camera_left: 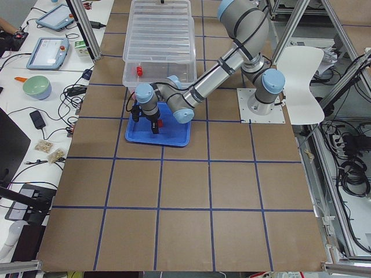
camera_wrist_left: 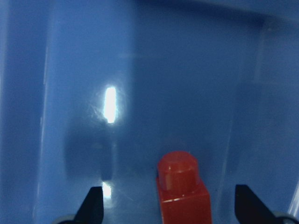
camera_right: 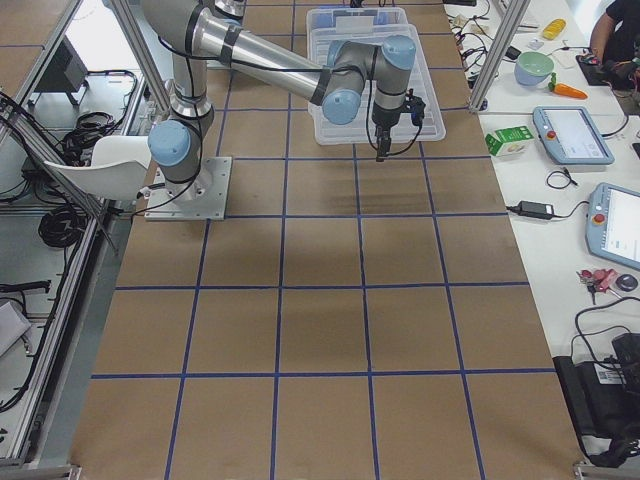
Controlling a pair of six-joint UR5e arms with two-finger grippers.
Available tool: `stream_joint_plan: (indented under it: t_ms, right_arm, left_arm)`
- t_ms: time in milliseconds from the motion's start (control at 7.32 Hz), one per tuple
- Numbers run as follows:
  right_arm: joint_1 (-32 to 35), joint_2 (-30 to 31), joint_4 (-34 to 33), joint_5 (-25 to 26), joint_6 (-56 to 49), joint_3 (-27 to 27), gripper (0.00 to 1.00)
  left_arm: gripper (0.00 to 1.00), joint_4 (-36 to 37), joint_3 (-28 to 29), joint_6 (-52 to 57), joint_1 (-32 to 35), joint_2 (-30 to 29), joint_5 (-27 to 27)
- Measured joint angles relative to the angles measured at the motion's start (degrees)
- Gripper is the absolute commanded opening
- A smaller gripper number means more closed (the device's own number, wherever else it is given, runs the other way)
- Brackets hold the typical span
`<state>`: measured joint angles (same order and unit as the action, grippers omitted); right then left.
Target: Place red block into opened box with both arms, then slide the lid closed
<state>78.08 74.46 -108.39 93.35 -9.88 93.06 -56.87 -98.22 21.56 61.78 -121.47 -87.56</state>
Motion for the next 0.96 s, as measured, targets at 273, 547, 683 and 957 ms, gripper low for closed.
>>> stream_joint_plan:
  t_ms: [273, 547, 683, 957]
  right_arm:
    - [0.0, 0.8, 2.6, 0.9, 0.0, 0.3, 1.0]
    - [0.0, 1.5, 4.7, 1.1, -0.1, 0.4, 1.0]
    - [-0.1, 1.5, 5.1, 1.3, -0.1, 0.4, 1.0]
    - [-0.5, 1.5, 4.8, 2.4, -3.2, 0.3, 1.0]
  left_arm:
    - [0.94, 1.2, -0.1, -2.1, 0.2, -0.1, -0.5]
    - [0.84, 1.6, 0.0, -3.0, 0.5, 0.5, -0.6]
    - [0.72, 1.6, 0.0, -3.2, 1.1, 0.7, -0.8]
    - [0.6, 1.7, 0.2, -3.3, 3.1, 1.2, -2.7]
